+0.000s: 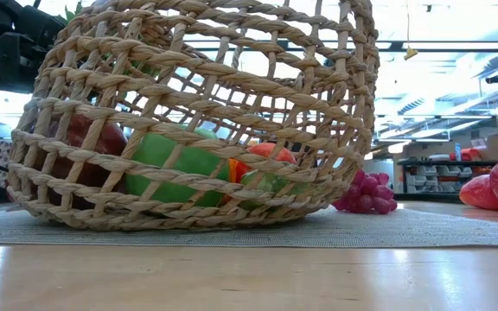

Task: Build produce basket
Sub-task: Put the red apple into the brown basket

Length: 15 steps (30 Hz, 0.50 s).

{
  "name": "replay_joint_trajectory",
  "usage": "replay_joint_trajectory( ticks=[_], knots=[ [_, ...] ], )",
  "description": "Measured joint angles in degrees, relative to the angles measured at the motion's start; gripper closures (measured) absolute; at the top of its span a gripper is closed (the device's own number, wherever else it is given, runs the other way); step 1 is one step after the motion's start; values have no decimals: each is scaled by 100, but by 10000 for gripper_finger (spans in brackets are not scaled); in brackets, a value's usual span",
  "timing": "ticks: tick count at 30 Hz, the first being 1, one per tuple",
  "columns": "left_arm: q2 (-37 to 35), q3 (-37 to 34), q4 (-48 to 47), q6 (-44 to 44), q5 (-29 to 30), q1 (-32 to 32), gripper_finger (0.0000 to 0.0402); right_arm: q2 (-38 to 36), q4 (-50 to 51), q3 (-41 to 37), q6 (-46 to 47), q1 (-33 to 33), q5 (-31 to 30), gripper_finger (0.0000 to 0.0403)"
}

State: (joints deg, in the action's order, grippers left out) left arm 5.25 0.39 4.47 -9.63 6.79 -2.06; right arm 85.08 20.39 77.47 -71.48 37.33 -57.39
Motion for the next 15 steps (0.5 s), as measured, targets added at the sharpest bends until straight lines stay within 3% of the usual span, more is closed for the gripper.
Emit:
replay_joint_trajectory(
  ticks=[9, 15],
  knots=[
    [-1, -1, 0, 0, 0, 0, 241, 1, 31, -24, -1939, -257, 195, 33],
    [1, 0, 0, 0, -1, 1, 241, 22, 28, -30, -2256, -416, 404, 33]
  ],
)
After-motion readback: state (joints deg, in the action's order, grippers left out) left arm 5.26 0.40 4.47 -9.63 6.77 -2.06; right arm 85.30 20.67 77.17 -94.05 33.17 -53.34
